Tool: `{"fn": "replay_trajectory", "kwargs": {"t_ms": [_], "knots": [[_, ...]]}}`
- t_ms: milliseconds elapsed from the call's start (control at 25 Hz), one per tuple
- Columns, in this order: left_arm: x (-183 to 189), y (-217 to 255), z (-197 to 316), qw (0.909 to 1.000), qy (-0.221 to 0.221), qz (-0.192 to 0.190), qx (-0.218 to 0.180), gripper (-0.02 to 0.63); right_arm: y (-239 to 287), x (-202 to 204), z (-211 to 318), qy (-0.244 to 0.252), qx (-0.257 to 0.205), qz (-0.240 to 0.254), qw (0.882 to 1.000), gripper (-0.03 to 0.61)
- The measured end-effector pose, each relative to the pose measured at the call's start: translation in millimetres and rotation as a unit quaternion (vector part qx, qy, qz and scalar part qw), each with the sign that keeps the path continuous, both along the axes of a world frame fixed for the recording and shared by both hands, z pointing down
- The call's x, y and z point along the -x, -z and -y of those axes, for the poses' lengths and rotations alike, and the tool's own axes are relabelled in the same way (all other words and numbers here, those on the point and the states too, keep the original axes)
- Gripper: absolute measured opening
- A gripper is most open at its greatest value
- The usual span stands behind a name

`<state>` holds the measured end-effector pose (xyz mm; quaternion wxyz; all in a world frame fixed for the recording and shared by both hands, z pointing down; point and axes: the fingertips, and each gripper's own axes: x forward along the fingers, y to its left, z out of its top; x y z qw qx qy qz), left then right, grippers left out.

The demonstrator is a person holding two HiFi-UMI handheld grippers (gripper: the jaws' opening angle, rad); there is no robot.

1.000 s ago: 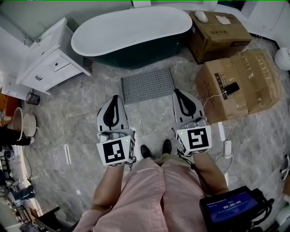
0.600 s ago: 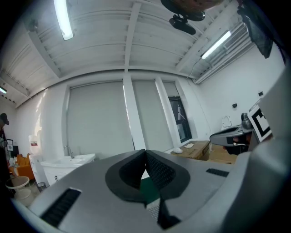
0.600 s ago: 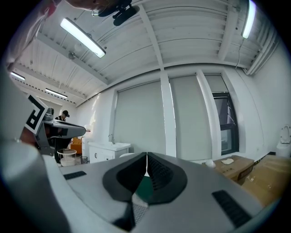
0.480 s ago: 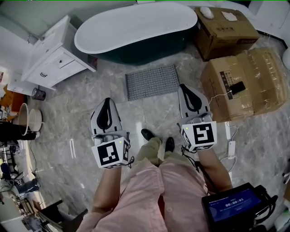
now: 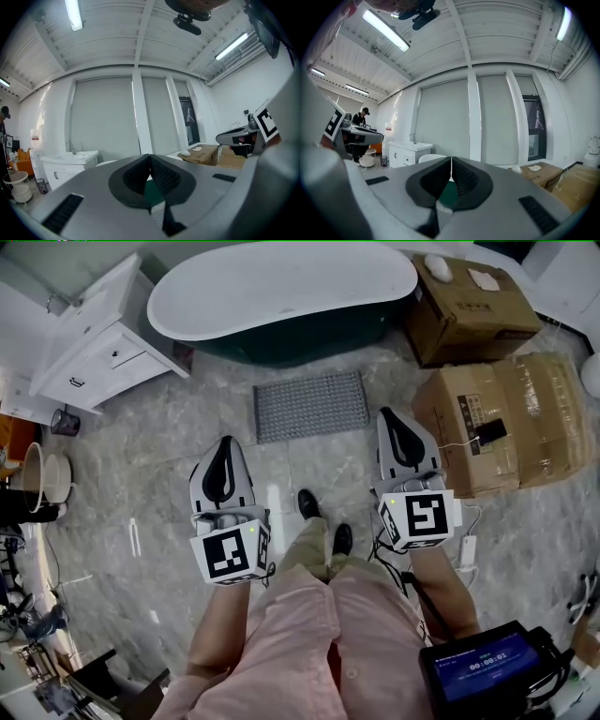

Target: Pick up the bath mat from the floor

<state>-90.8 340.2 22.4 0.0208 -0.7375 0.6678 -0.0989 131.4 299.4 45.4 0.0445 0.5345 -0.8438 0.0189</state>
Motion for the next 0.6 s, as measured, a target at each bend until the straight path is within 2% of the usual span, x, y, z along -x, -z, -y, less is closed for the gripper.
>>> {"fn": "replay_trajectory", "kwargs": {"t_ms": [400, 600], "knots": [[54.9, -6.8, 74.9, 0.9998, 0.001, -0.015, -0.012, 0.025, -0.6, 43.4, 64.7, -0.013, -0.006, -0.010, 1.000, 0.018], [80.7, 0.4, 101.6, 0.9993, 0.006, -0.027, -0.025, 0.025, 17.6, 69.3, 94.7, -0.009, -0.024, -0.019, 1.000, 0.018]]}}
